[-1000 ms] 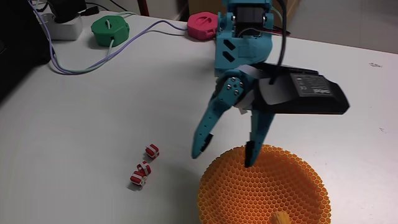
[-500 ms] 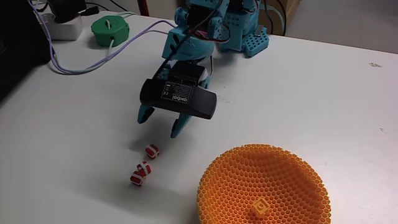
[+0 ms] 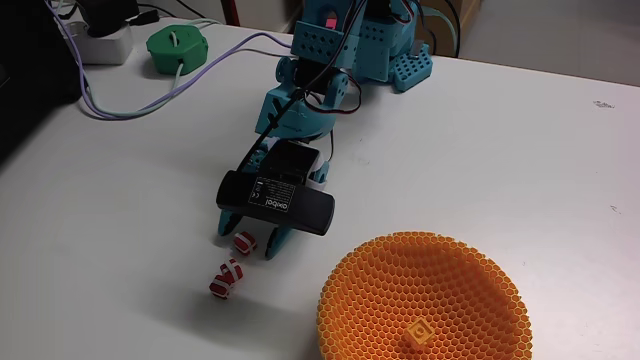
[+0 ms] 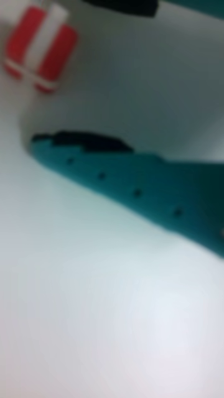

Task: Place cube pieces into the yellow basket

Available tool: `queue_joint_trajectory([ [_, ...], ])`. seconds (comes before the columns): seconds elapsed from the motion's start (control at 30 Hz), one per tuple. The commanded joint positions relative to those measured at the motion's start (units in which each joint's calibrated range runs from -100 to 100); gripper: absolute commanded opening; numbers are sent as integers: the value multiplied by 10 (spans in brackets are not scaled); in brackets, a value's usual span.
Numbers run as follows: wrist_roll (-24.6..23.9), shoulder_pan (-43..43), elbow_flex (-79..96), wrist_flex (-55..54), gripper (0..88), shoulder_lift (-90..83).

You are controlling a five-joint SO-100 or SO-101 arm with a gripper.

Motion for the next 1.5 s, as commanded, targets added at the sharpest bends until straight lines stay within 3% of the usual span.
queue_joint_trajectory([
  [0.0, 0, 7, -44, -21, 275, 17],
  [0.17, 11, 7, -42, -7, 0, 15],
  [0.37, 71, 3, -50, 74, 0, -88],
  [0.5, 110, -45, -159, 181, 0, -170],
  [0.6, 112, -123, -286, 290, 0, -176],
  [0.83, 65, -261, -338, 286, 0, -98],
  [0.87, 63, -266, -338, 284, 4, -89],
  [1.0, 85, -283, -341, 290, 291, -67],
  [1.07, 96, -284, -343, 314, 345, -66],
  [1.3, 109, -236, -407, 413, 387, -93],
  [1.47, 121, -117, -404, 468, 364, -160],
])
